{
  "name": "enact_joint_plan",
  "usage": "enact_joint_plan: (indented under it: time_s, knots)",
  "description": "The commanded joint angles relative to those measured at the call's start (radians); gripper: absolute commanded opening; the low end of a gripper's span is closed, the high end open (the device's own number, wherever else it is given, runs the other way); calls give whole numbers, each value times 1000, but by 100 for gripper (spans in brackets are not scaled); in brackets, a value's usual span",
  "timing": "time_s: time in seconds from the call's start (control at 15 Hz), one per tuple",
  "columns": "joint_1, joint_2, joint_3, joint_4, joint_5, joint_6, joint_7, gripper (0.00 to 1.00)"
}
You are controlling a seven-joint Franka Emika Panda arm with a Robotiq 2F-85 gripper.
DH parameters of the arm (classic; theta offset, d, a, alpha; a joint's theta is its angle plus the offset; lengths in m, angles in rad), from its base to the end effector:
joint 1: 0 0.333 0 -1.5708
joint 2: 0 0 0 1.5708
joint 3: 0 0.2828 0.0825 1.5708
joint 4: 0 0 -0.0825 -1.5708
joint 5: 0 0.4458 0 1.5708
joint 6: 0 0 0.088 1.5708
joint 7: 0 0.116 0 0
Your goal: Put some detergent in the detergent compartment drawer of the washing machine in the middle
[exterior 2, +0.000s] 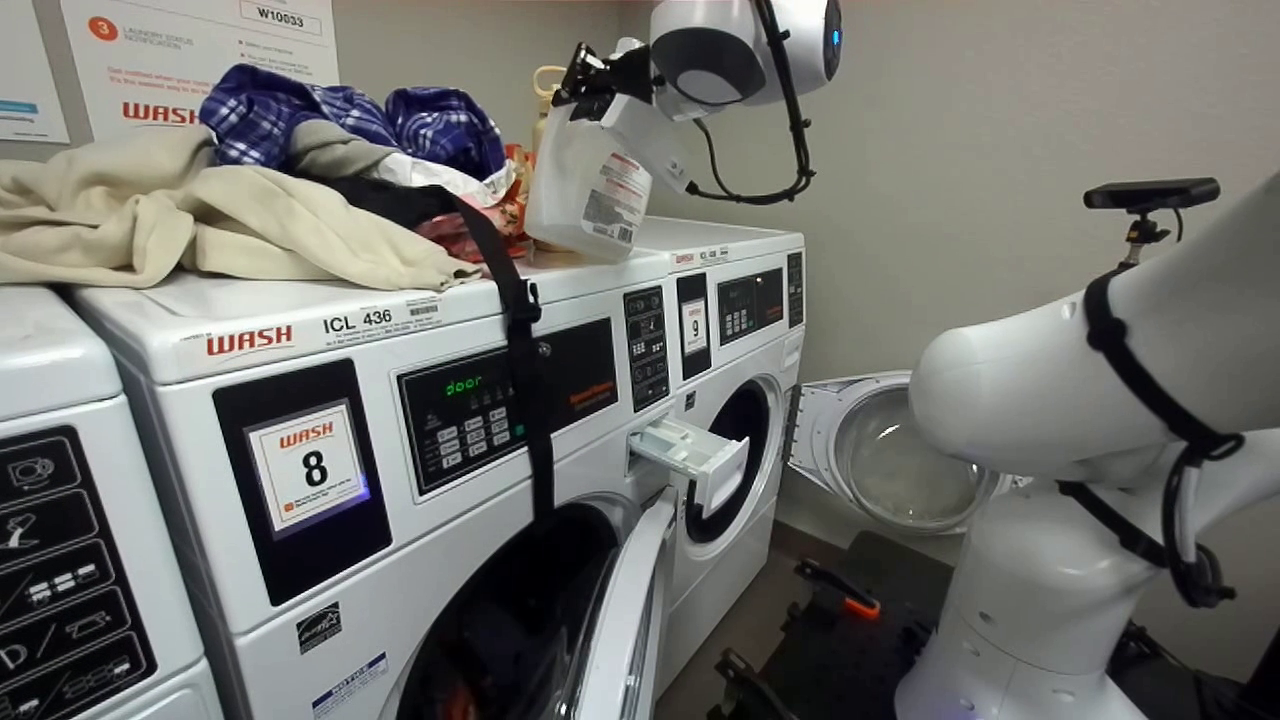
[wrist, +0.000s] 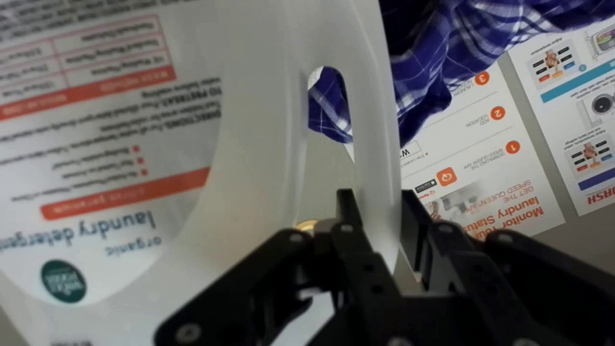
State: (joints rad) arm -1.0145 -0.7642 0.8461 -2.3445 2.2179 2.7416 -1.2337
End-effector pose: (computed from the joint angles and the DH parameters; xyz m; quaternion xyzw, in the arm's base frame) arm 0.5068 -0.0784 0.5373 -0.7245 0.1963 -0.6438 0.1487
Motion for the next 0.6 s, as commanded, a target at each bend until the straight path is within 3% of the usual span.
enact_joint_plan:
  time_s: [0.0, 0.53]
  knots:
    - [-15, -6, 14, 29, 69, 27, -115, 6]
    - [-36, -26, 72, 2, 165, 22, -283, 6]
